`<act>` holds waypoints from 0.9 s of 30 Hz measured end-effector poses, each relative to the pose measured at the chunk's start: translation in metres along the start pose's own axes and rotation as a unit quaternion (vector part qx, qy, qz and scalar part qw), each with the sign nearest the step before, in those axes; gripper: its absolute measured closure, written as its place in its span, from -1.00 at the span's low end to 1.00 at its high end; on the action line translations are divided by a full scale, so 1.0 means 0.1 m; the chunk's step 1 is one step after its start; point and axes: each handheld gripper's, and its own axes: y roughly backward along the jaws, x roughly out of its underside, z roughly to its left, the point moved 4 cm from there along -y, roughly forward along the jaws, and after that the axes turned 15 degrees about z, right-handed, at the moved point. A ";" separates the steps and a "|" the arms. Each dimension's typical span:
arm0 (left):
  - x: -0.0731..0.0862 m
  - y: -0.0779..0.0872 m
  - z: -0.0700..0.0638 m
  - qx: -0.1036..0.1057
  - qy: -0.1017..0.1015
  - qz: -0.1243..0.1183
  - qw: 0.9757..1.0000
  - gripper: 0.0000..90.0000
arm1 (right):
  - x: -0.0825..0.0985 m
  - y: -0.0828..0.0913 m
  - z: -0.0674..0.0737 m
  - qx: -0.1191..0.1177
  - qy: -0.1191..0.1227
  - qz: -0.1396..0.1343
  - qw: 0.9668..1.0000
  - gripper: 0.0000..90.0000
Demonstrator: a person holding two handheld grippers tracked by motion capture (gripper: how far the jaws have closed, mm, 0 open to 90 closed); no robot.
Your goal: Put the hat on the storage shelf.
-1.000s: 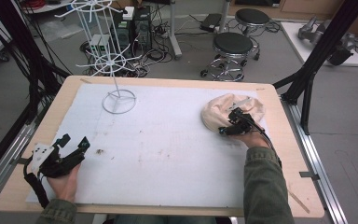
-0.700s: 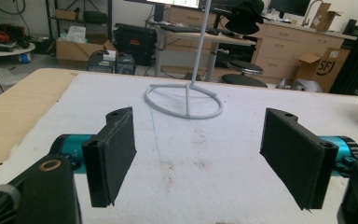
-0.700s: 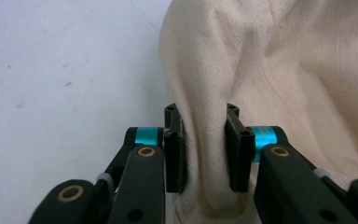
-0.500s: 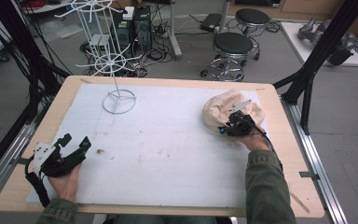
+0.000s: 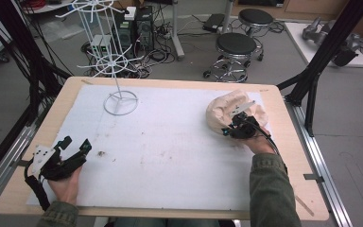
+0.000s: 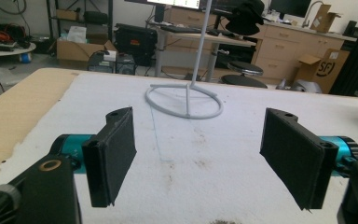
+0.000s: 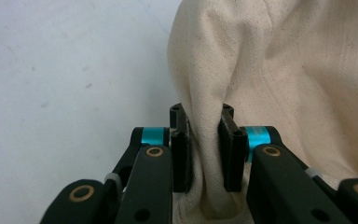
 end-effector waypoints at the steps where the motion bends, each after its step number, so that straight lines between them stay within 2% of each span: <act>1: 0.00 0.00 0.00 0.000 -0.001 0.002 1.000 -0.41 | -0.01 0.03 0.01 0.001 0.000 -0.008 1.000 0.73; 6: 0.01 0.01 -0.01 0.000 0.002 0.002 1.000 -0.41 | -0.07 0.17 0.11 0.001 0.013 -0.041 0.999 0.73; 10: 0.00 0.01 0.00 0.001 0.006 0.000 1.000 -0.41 | -0.11 0.23 0.18 0.004 0.022 -0.053 0.998 0.73; 11: 0.00 0.01 -0.01 0.002 0.007 0.001 1.000 -0.41 | -0.14 0.27 0.23 0.002 0.027 -0.064 0.998 0.73; 13: 0.00 0.00 -0.01 0.003 0.006 0.001 1.000 -0.41 | -0.15 0.28 0.25 0.001 0.027 -0.067 0.997 0.73; 17: 0.00 -0.02 -0.02 0.006 0.003 0.004 1.000 -0.41 | -0.19 0.36 0.30 -0.004 0.033 -0.090 0.995 0.72; 23: 0.00 -0.02 -0.02 0.007 0.006 0.004 1.000 -0.42 | -0.24 0.48 0.34 -0.011 0.029 -0.131 0.991 0.72; 24: 0.00 -0.02 -0.02 0.007 0.007 0.004 1.000 -0.42 | -0.24 0.48 0.34 -0.011 0.029 -0.131 0.991 0.72; 25: 0.00 -0.02 -0.01 0.007 0.008 0.003 1.000 -0.42 | -0.26 0.53 0.37 -0.017 0.031 -0.150 0.988 0.72; 27: 0.00 -0.02 -0.01 0.007 0.010 0.004 1.000 -0.41 | -0.28 0.57 0.39 -0.022 0.033 -0.164 0.986 0.72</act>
